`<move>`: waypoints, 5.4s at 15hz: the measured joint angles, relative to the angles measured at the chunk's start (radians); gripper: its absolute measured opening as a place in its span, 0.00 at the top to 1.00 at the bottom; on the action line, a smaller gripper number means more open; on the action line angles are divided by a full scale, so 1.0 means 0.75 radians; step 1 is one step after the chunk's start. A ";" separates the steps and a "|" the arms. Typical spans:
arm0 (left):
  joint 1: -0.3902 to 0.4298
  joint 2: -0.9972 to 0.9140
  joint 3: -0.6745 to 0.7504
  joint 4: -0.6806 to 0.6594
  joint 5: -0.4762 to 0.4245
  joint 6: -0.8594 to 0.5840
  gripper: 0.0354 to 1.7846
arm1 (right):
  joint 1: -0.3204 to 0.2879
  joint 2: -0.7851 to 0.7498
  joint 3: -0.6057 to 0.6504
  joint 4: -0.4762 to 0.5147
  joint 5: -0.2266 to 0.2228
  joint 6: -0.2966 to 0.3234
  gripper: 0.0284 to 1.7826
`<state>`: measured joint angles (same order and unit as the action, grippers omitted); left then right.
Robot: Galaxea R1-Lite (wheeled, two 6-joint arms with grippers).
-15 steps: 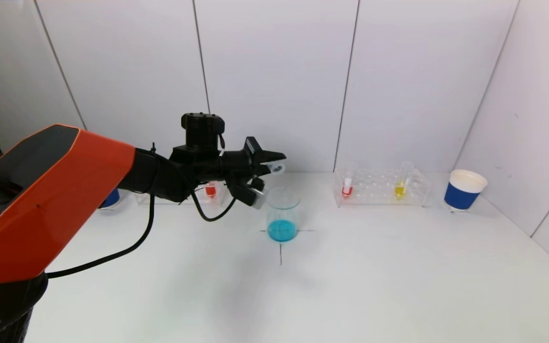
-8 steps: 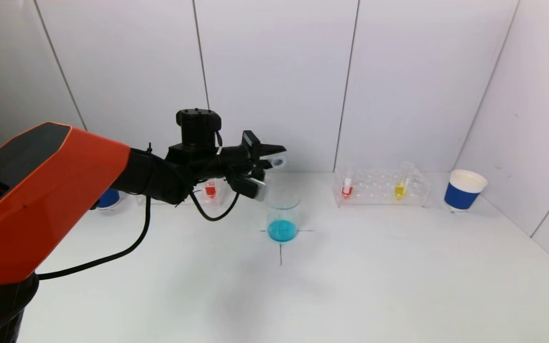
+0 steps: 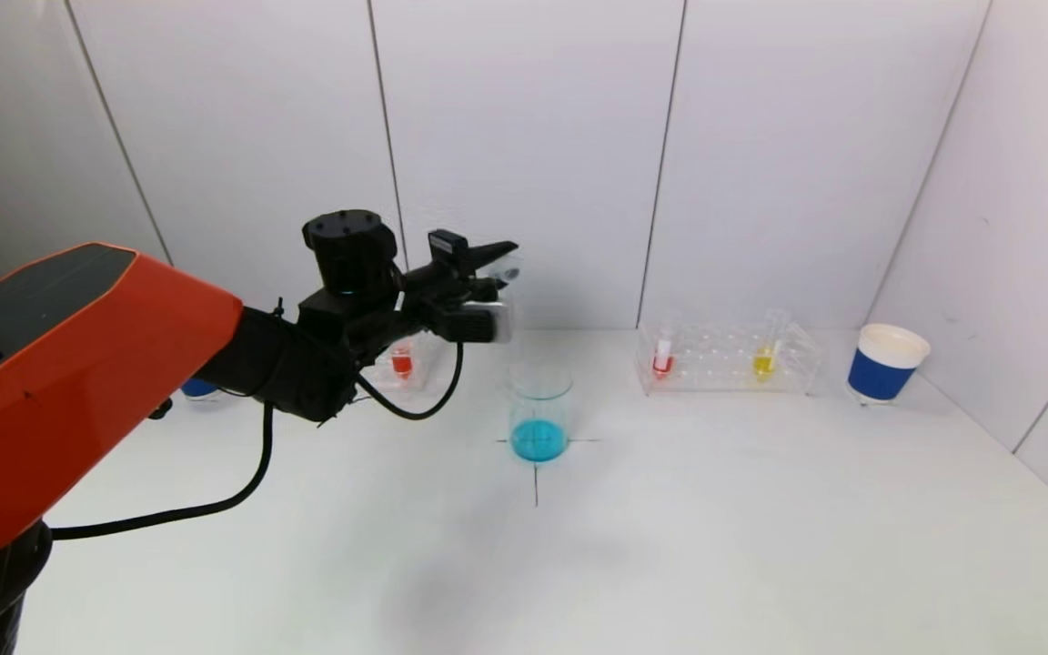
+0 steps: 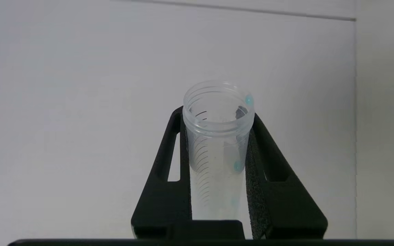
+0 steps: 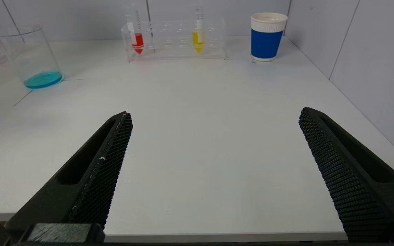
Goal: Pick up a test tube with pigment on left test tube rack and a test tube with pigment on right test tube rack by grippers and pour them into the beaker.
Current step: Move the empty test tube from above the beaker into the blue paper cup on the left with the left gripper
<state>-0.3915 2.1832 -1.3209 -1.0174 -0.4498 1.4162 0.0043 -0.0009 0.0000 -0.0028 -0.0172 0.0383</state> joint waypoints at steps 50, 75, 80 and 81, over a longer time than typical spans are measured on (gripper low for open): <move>0.685 -0.030 0.207 -0.048 1.323 -1.694 0.76 | 0.000 0.000 0.000 -0.001 0.001 0.000 0.01; 0.704 0.275 -0.018 -0.091 1.328 -1.696 0.76 | 0.000 0.000 0.000 0.000 0.001 0.000 0.01; 0.705 0.276 -0.010 -0.100 1.331 -1.695 0.76 | 0.000 0.000 0.000 0.001 0.000 0.000 0.01; 0.706 0.276 -0.007 -0.101 1.331 -1.695 0.76 | 0.000 0.000 0.000 0.000 0.000 0.000 0.01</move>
<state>0.1379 2.3904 -1.3264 -1.0930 0.5487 0.1447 0.0043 -0.0009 0.0000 -0.0028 -0.0172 0.0383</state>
